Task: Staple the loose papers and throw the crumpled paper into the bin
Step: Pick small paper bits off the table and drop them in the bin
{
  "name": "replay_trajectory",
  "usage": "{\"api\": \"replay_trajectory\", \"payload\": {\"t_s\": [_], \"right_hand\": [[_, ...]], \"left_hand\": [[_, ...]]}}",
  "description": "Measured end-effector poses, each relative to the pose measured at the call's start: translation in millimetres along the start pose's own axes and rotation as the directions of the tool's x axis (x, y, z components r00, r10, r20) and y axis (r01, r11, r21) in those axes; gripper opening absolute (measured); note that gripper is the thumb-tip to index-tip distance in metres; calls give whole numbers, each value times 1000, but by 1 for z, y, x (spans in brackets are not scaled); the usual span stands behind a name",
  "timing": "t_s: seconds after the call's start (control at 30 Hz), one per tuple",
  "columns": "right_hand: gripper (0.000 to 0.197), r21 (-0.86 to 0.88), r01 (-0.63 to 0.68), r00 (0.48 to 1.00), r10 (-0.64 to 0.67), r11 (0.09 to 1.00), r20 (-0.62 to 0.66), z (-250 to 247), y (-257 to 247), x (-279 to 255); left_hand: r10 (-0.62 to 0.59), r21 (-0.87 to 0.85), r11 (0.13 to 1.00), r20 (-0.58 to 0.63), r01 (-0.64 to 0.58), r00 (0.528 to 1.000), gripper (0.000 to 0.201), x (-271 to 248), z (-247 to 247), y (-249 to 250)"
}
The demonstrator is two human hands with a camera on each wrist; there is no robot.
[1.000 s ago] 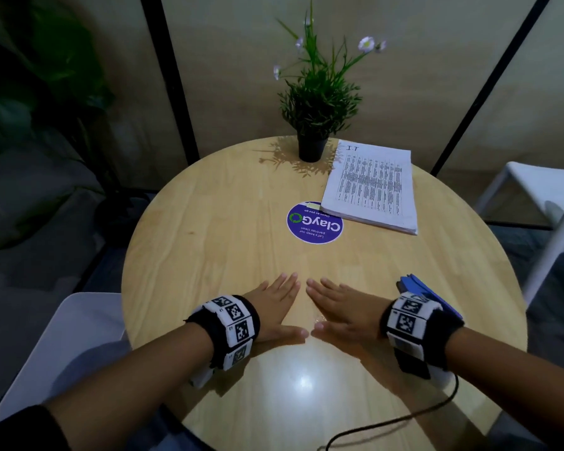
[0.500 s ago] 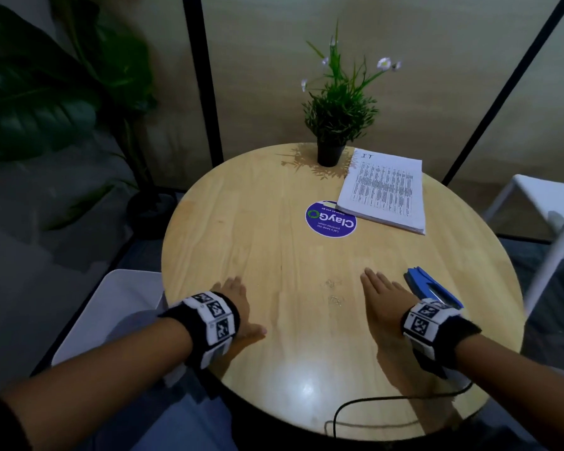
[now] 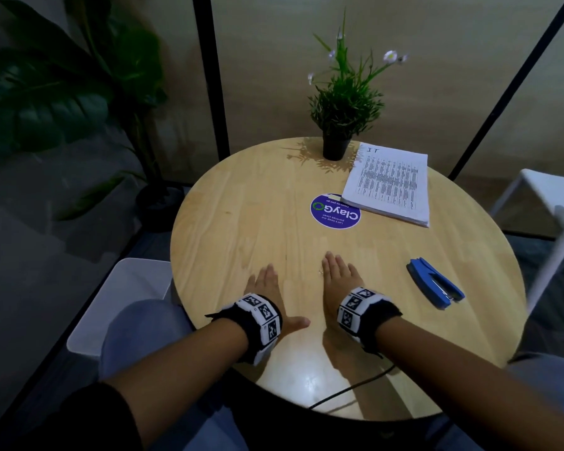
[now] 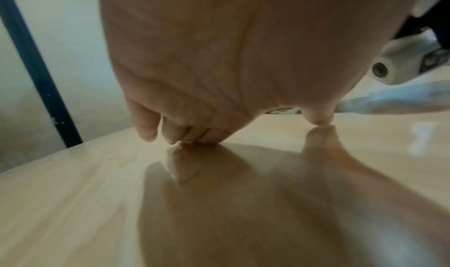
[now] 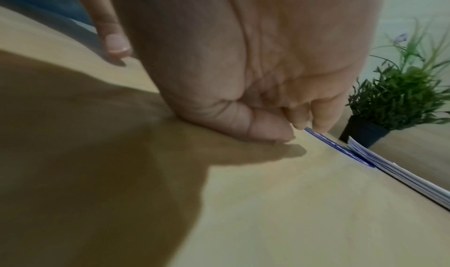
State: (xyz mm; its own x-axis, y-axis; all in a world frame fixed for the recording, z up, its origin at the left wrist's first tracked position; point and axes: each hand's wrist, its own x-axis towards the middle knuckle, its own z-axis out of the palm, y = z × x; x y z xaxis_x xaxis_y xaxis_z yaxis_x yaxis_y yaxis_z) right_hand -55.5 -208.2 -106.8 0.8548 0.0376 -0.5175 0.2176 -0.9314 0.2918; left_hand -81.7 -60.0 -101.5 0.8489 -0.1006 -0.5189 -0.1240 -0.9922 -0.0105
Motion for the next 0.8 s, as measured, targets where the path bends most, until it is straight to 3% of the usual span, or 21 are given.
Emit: {"api": "replay_trajectory", "payload": {"t_s": [0.1, 0.17, 0.27, 0.33, 0.4, 0.5, 0.57, 0.63, 0.8], "right_hand": [[101, 34, 27, 1000, -27, 999, 7, -3, -11, 1], [88, 161, 66, 998, -66, 985, -3, -4, -11, 3], [59, 413, 100, 994, -75, 905, -77, -1, 4, 0], [59, 464, 78, 992, -25, 883, -120, 5, 21, -4], [61, 458, -1, 997, 38, 889, -72, 12, 40, -11], [72, 335, -64, 998, 61, 940, 19, 22, 52, -20], [79, 329, -89, 996, 82, 940, 35, 29, 45, -23], [71, 339, -124, 992, 123, 932, 24, 33, 33, -20], [80, 262, -9, 999, 19, 965, -34, 22, -2, -9]], "left_hand": [[-15, -79, 997, 49, 19, 999, 125, 8, -1, 9], [9, -100, 995, 63, -3, 998, 122, 11, -6, 11], [103, -164, 981, 3, -101, 995, 99, 15, -26, -3], [140, -184, 972, -47, -146, 989, 88, 18, -38, -21], [112, -101, 988, -76, -119, 991, 91, 24, -42, -40], [45, 39, 998, -7, -45, 999, 98, 30, -35, -50], [22, 4, 1000, 45, -22, 999, 99, 33, -26, -44], [-4, -64, 998, 49, 7, 999, 106, 36, -15, -36], [185, -11, 983, 6, -185, 983, 109, 40, -5, 0]]}}
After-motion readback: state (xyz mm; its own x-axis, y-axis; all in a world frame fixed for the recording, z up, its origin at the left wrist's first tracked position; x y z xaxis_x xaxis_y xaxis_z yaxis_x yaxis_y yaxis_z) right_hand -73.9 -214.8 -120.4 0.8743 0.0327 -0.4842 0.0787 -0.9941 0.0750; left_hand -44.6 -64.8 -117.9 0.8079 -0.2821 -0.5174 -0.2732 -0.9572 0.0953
